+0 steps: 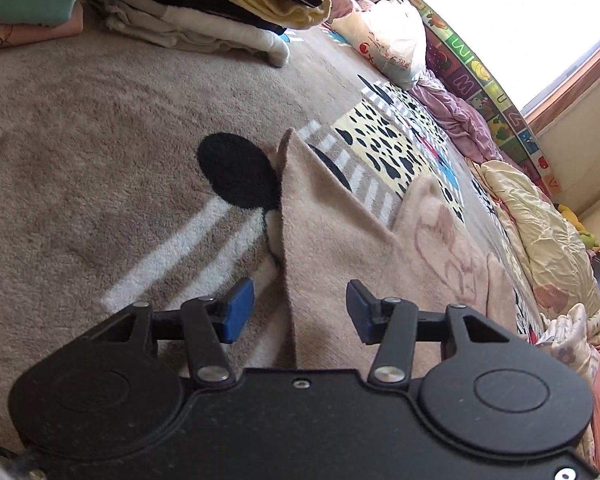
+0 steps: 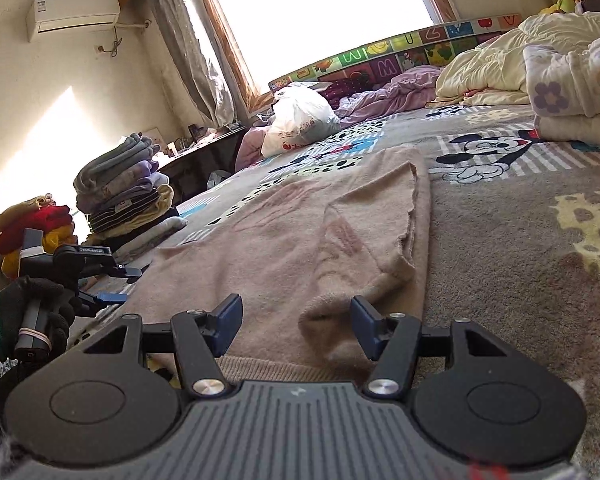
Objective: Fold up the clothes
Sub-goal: 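Move the left tool to the sweater's other edge and grasp it, then lift the sweater edge with the left tool and fold it over the middle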
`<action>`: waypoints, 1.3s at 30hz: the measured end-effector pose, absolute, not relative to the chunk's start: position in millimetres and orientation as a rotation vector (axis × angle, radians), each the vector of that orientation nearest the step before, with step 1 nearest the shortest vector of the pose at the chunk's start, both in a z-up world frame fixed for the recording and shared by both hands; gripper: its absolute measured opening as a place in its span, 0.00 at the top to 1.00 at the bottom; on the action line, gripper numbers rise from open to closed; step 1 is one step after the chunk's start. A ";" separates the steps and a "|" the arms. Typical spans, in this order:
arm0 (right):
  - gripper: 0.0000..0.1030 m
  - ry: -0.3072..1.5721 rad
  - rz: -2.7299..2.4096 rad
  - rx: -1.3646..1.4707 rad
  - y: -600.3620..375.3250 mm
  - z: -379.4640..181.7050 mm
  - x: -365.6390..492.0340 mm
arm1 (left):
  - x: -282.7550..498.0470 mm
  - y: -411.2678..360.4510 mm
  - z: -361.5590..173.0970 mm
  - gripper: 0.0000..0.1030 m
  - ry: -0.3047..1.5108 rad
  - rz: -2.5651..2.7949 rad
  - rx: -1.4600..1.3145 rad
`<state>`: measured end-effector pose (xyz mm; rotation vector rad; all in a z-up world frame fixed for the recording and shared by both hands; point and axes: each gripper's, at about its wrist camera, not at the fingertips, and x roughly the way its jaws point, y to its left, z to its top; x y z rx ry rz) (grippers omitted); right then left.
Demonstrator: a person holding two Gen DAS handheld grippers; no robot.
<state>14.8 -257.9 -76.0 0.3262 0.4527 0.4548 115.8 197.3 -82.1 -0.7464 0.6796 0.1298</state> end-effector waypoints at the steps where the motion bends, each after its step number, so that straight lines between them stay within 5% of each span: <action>1: 0.42 0.451 0.447 0.331 -259.5 -76.1 15.3 | 118.3 195.8 -81.9 0.53 0.683 0.128 -0.742; 6: 0.42 0.452 0.409 0.359 -267.2 -77.6 20.3 | 131.2 188.1 -81.0 0.73 0.698 0.120 -0.721; 8: 0.42 0.460 0.394 0.374 -270.7 -80.5 23.1 | 132.3 183.7 -76.5 0.91 0.692 0.108 -0.702; 20: 0.42 0.478 0.349 0.541 -297.1 -93.3 35.5 | 126.6 114.8 -22.3 0.94 0.565 -0.083 -0.490; 39: 0.42 0.464 0.374 0.704 -314.7 -99.4 54.1 | 140.3 -45.7 -23.6 0.95 0.617 -0.368 -0.224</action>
